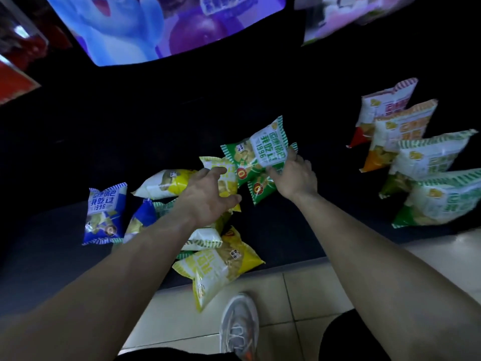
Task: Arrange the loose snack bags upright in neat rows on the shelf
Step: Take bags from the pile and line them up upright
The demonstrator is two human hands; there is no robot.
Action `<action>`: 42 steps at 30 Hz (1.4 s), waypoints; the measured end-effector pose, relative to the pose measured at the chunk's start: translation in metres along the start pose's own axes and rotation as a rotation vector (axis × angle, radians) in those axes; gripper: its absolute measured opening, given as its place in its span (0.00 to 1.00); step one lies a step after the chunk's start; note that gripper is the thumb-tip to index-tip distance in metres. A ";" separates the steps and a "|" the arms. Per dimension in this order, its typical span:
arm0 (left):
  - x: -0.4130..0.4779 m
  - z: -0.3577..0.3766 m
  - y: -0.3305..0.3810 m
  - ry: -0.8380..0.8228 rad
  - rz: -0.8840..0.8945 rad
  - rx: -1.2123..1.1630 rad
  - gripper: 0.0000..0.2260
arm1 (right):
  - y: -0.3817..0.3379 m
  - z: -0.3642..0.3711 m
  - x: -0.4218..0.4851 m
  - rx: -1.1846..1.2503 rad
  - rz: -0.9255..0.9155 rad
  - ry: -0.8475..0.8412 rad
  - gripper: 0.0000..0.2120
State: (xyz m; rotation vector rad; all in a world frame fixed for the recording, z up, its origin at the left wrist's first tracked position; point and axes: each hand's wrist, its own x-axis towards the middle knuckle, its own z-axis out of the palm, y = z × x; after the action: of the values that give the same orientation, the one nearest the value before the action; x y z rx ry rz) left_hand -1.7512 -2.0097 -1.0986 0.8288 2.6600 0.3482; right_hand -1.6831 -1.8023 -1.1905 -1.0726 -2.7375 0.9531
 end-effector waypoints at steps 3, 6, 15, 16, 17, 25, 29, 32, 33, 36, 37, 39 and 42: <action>-0.003 -0.001 -0.007 -0.026 -0.043 -0.055 0.36 | -0.012 0.011 0.007 0.064 0.082 0.106 0.37; -0.003 -0.003 -0.011 -0.025 -0.080 -0.084 0.36 | -0.016 0.015 0.012 0.076 0.118 0.125 0.32; -0.002 -0.006 -0.008 0.003 -0.052 -0.094 0.35 | -0.024 -0.002 0.002 0.326 -0.083 0.037 0.17; -0.002 -0.007 -0.008 0.023 -0.040 -0.092 0.35 | -0.027 -0.009 0.000 0.319 -0.111 0.038 0.19; -0.002 -0.008 -0.007 0.042 -0.030 -0.091 0.34 | -0.029 -0.017 -0.003 0.308 -0.135 0.033 0.20; -0.005 -0.027 0.016 0.175 0.036 -0.107 0.35 | -0.006 -0.095 -0.043 0.056 -0.289 -0.045 0.27; -0.015 -0.031 0.050 0.134 0.153 -0.085 0.36 | 0.019 -0.127 -0.071 -0.178 -0.292 -0.112 0.30; -0.025 -0.028 0.086 0.035 0.275 -0.040 0.37 | 0.034 -0.149 -0.092 -0.261 -0.289 -0.142 0.32; -0.028 -0.025 0.098 -0.005 0.308 -0.025 0.37 | 0.037 -0.157 -0.098 -0.268 -0.284 -0.142 0.32; -0.037 -0.015 0.131 -0.097 0.355 -0.018 0.37 | 0.043 -0.183 -0.113 -0.240 -0.267 -0.151 0.32; -0.038 -0.013 0.141 -0.101 0.360 -0.017 0.36 | 0.046 -0.191 -0.118 -0.226 -0.262 -0.147 0.32; -0.040 -0.009 0.158 -0.070 0.371 0.012 0.33 | 0.053 -0.202 -0.128 -0.199 -0.258 -0.120 0.31; -0.041 -0.009 0.178 -0.005 0.364 0.087 0.27 | 0.068 -0.210 -0.143 -0.152 -0.253 -0.068 0.35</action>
State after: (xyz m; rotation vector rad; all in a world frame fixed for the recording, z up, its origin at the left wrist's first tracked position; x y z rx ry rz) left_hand -1.6331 -1.8922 -1.0227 1.3438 2.5265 0.3164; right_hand -1.4795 -1.7427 -1.0347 -0.6962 -2.9484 0.7698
